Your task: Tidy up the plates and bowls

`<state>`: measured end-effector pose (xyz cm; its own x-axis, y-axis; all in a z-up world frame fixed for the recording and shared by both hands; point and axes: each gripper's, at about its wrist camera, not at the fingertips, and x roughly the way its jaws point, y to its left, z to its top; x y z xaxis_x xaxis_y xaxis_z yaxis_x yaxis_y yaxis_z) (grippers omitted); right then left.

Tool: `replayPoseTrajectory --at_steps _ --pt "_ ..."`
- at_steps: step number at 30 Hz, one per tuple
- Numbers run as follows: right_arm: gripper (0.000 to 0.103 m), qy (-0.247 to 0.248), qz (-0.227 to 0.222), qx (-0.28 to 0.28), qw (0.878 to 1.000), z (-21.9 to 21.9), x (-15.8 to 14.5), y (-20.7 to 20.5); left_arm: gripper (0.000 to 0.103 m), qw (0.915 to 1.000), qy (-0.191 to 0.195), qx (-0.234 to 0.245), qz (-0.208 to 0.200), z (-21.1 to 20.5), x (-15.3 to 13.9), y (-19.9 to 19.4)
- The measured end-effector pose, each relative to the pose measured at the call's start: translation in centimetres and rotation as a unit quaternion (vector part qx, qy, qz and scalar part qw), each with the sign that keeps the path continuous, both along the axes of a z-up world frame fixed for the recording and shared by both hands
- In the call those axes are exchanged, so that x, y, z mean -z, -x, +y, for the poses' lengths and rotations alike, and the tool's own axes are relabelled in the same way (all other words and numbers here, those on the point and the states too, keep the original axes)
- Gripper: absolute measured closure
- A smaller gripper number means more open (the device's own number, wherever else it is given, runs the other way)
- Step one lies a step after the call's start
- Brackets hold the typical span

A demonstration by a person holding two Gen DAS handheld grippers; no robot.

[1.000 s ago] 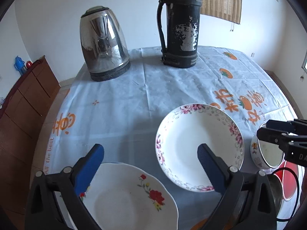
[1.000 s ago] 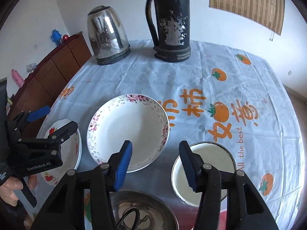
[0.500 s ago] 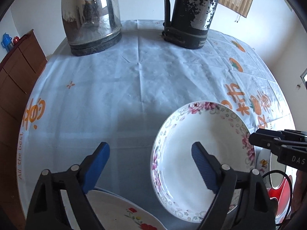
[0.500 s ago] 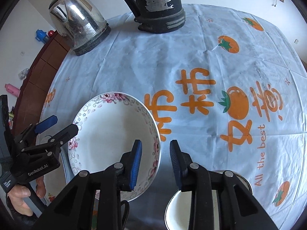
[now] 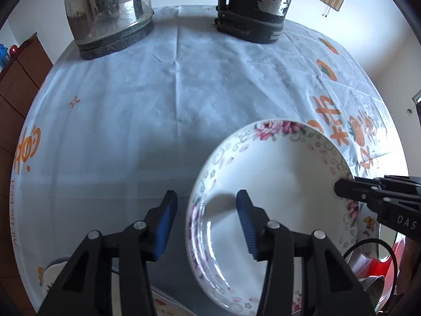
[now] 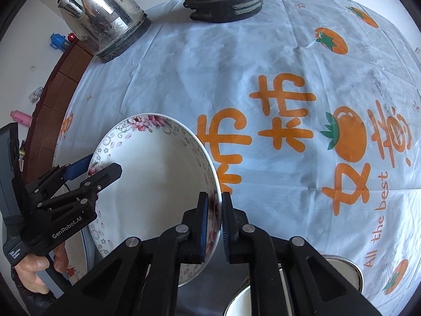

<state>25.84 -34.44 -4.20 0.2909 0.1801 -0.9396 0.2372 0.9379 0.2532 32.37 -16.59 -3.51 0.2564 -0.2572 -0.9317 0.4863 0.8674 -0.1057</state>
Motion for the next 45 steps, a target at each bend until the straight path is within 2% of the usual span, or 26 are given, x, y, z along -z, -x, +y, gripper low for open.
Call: replayPoseTrajectory --at_steps 4,8,10,12,15,18,27,32,39,45 --pt "0.092 0.001 0.000 -0.006 1.000 0.1 0.0 0.0 0.059 0.9999 0.005 0.003 0.016 -0.3 0.0 0.5" --pt "0.092 -0.005 0.000 -0.008 1.000 0.0 0.2 -0.1 0.063 0.9999 0.010 -0.003 0.011 -0.1 -0.1 0.6" --pt "0.092 -0.007 -0.001 -0.013 1.000 0.0 0.2 -0.1 0.069 0.9994 0.024 -0.006 0.025 0.6 -0.2 0.1" --pt "0.092 -0.011 -0.002 -0.016 1.000 -0.1 0.2 -0.1 0.069 0.9983 0.043 -0.015 0.038 1.4 -0.5 -0.5" --pt "0.092 -0.015 0.001 -0.013 1.000 -0.2 0.3 -0.2 0.069 0.9976 0.046 -0.027 0.043 2.2 -0.5 -1.2" --pt "0.092 -0.014 0.002 -0.012 1.000 -0.2 0.3 -0.3 0.086 0.9961 0.065 -0.018 0.056 2.2 -0.2 -1.2" --pt "0.092 -0.010 -0.009 -0.017 1.000 0.0 0.3 -0.1 0.085 0.9971 0.062 -0.023 0.036 2.2 -0.3 -0.2" --pt "0.092 -0.019 -0.012 0.004 1.000 -0.2 0.3 0.2 0.086 0.9947 0.079 -0.052 0.040 2.8 -0.5 -0.4" --pt "0.093 -0.031 -0.017 0.013 0.999 -0.1 -0.9 0.8 0.086 0.9957 0.076 -0.051 0.016 3.1 -2.3 0.0" --pt "0.093 -0.021 -0.028 0.008 0.999 1.1 -2.8 1.5 0.086 0.9950 0.082 -0.056 0.006 4.3 -3.9 0.3"
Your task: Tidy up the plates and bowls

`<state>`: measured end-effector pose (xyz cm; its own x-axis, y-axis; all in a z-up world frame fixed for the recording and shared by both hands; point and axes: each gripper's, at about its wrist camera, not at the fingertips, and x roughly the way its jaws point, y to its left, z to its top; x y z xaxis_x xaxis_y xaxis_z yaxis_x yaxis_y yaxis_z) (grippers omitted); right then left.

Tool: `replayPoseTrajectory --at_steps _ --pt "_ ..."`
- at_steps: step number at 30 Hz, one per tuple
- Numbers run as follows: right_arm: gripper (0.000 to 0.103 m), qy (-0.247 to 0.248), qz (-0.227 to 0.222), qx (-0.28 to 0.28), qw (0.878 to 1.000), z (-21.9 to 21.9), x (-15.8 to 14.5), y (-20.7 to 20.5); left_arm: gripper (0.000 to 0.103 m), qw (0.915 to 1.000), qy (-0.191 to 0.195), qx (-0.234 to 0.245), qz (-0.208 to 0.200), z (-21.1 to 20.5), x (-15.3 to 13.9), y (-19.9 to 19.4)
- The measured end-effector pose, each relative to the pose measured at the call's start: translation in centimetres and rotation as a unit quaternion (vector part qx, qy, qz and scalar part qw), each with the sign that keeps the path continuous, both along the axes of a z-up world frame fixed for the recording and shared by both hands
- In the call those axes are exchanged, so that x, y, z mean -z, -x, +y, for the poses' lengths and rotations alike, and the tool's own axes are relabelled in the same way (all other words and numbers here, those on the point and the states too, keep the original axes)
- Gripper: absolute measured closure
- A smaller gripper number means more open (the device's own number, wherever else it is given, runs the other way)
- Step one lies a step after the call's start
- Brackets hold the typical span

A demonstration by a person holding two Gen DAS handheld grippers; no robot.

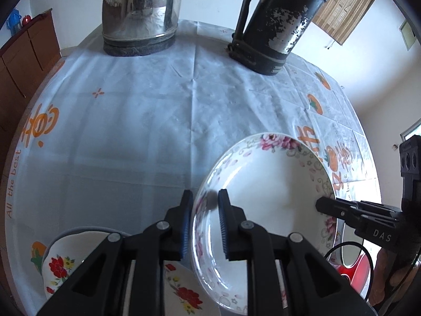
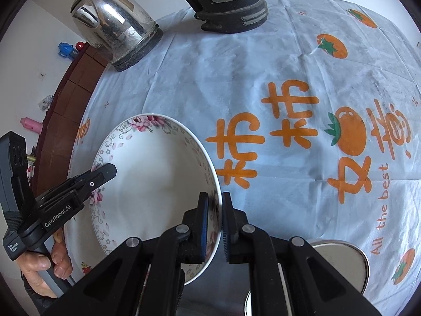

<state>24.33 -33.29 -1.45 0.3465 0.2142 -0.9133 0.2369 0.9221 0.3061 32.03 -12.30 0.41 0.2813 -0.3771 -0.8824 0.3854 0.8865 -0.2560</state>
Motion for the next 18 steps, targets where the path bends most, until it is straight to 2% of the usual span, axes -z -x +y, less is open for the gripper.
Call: replayPoseTrajectory --at_steps 11,18 --pt "0.093 0.012 -0.022 -0.016 1.000 3.5 -3.7 2.1 0.086 0.9995 0.001 -0.009 -0.030 3.2 -3.5 2.5" --pt "0.093 0.011 -0.029 -0.025 0.999 6.2 -4.7 3.8 0.086 0.9989 -0.004 -0.019 -0.042 5.8 -4.6 4.6"
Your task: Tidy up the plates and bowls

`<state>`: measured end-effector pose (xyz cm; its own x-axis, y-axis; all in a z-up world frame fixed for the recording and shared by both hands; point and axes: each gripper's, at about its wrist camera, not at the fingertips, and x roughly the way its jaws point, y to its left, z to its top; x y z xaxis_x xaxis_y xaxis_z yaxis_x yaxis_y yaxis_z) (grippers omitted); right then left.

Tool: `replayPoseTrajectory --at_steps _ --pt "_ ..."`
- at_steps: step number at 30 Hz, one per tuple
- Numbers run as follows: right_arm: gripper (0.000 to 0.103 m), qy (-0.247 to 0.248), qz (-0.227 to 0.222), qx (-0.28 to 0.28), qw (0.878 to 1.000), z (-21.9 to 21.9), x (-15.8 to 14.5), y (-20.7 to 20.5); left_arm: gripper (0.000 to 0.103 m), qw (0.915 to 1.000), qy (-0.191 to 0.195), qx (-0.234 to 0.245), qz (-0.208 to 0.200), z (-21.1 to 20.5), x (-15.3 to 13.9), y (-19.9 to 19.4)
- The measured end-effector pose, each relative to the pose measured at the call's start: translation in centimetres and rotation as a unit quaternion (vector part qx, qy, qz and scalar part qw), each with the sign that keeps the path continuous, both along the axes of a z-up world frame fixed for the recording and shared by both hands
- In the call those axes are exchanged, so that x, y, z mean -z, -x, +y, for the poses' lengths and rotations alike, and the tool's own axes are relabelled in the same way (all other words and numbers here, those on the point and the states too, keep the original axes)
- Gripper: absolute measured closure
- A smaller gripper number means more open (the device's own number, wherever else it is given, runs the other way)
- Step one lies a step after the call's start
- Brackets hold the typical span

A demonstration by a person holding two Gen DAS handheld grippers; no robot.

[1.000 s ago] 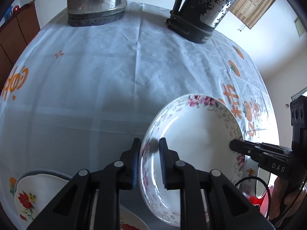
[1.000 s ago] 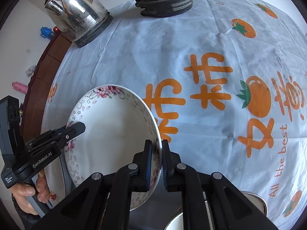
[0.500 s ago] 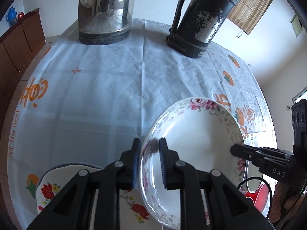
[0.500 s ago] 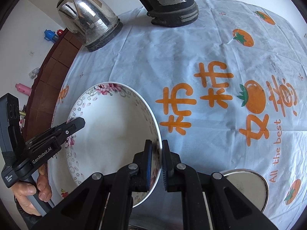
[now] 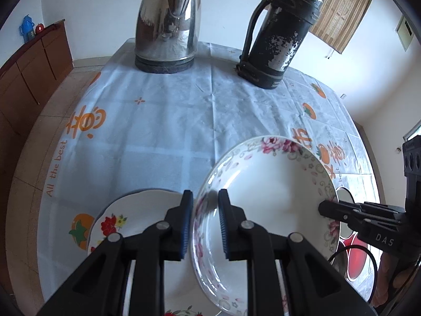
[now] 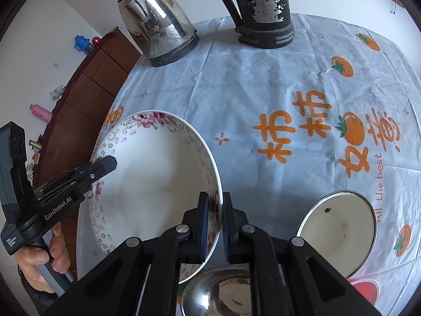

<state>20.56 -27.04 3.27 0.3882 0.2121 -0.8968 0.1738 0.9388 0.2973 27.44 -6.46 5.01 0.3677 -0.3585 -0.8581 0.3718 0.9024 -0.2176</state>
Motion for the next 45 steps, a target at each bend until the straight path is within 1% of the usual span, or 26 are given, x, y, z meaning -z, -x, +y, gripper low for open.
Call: replayPoseTrajectory --at_steps 12,28,34,45 --pt "0.093 -0.005 -0.004 -0.016 1.000 4.2 0.3 2.0 0.086 0.9997 -0.006 -0.019 -0.011 4.6 0.1 2.8" --pt "0.093 -0.003 -0.007 -0.046 0.999 9.5 0.5 3.3 0.086 0.9985 -0.011 -0.048 -0.022 9.6 0.3 5.1" --pt "0.093 0.000 -0.008 -0.057 0.998 11.0 0.4 4.2 0.086 0.9983 -0.012 -0.052 -0.024 10.8 0.1 6.2" --pt "0.093 0.004 -0.009 -0.060 0.998 12.0 0.2 6.0 0.086 0.9981 -0.013 -0.054 -0.028 11.6 0.1 7.7"
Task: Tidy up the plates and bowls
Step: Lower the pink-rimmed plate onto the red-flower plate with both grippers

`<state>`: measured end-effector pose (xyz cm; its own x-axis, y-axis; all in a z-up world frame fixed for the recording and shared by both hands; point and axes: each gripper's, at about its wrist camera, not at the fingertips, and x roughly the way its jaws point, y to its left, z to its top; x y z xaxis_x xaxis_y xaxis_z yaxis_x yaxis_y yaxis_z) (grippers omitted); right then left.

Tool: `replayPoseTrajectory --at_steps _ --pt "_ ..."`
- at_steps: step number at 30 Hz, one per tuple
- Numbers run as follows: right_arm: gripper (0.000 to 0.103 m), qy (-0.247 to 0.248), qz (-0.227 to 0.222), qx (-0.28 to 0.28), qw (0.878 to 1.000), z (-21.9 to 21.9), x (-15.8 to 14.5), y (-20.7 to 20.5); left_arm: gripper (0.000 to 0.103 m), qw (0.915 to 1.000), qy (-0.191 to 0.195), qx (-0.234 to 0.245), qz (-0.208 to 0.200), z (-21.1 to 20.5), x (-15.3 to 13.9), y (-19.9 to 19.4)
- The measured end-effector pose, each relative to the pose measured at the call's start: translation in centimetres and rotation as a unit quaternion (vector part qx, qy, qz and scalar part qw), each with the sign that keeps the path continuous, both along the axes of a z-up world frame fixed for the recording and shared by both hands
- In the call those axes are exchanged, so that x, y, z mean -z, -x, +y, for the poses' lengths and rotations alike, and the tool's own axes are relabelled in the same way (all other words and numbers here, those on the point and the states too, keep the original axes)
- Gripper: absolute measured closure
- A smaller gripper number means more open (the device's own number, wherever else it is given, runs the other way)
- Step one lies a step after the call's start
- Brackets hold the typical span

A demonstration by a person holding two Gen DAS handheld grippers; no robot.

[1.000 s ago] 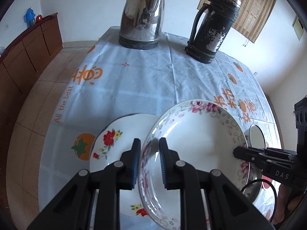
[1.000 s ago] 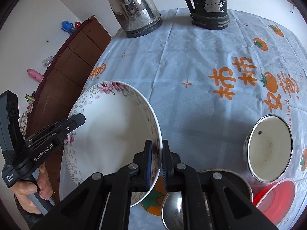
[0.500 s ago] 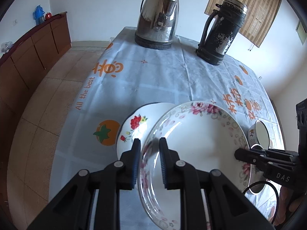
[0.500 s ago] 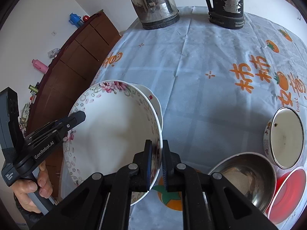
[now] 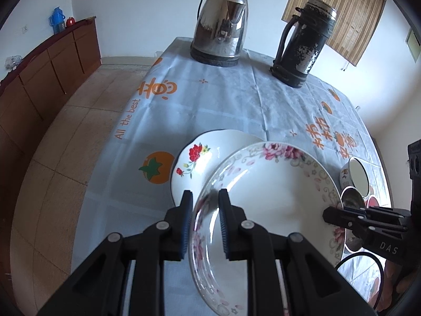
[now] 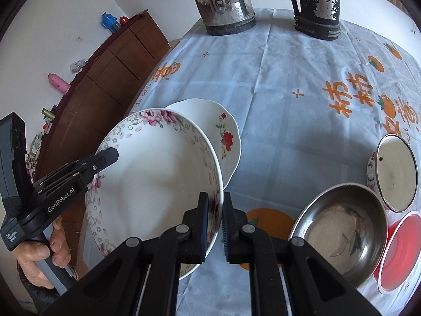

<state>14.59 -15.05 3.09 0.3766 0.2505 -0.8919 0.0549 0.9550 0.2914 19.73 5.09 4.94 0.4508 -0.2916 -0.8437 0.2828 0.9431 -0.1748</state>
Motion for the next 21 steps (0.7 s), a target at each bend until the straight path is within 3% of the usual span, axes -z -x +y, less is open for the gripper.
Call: replayPoseTrajectory --at_steps 13,21 --pt "0.093 -0.003 0.008 -0.013 1.000 1.8 1.2 -0.9 0.085 0.9998 -0.003 -0.018 0.004 1.9 1.3 -0.9" --pt "0.093 -0.006 0.020 0.001 1.000 0.9 2.7 -2.9 0.085 0.9997 0.003 -0.019 0.014 0.8 2.7 -3.1"
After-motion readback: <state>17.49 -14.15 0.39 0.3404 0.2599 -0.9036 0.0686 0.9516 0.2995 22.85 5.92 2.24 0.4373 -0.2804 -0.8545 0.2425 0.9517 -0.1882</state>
